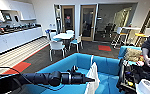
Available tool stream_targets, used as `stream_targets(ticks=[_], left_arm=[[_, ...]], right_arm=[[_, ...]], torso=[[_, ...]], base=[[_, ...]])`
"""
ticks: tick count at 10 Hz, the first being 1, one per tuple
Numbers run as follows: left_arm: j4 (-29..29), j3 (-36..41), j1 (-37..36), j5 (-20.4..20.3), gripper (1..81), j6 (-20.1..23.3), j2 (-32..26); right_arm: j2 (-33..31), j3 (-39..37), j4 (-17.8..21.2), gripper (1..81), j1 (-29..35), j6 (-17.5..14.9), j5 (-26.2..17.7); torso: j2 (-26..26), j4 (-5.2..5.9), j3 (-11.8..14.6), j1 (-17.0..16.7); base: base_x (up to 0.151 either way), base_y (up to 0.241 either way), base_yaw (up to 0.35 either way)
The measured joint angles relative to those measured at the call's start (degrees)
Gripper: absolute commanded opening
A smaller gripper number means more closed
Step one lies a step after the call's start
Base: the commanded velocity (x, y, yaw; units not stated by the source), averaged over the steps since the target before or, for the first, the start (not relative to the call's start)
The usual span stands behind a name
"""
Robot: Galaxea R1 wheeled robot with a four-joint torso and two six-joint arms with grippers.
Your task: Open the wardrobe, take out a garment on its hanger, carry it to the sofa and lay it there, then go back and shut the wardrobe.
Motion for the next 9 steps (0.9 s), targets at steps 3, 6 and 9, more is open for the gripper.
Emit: stream_targets(ticks=[3, 6, 9], left_arm=[[0.0, 0.0, 0.0, 0.0, 1.0, 0.0, 0.2], [0.0, 0.0, 0.0, 0.0, 1.0, 0.0, 0.2], [0.0, -0.7, -0.2, -0.4, 1.0, -0.1, 1.0]], right_arm=[[0.0, 0.0, 0.0, 81.1, 0.0, 0.0, 0.0], [0.0, 0.0, 0.0, 81.1, 0.1, 0.0, 0.1], [0.0, 0.0, 0.0, 81.1, 0.2, 0.0, 0.2]], torso=[[0.0, 0.00, 0.0, 0.0], [0.0, 0.00, 0.0, 0.1], [0.0, 0.00, -2.4, 0.0]], base=[[0.067, 0.000, 0.000], [0.000, 0.000, 0.000], [0.000, 0.000, 0.000]])
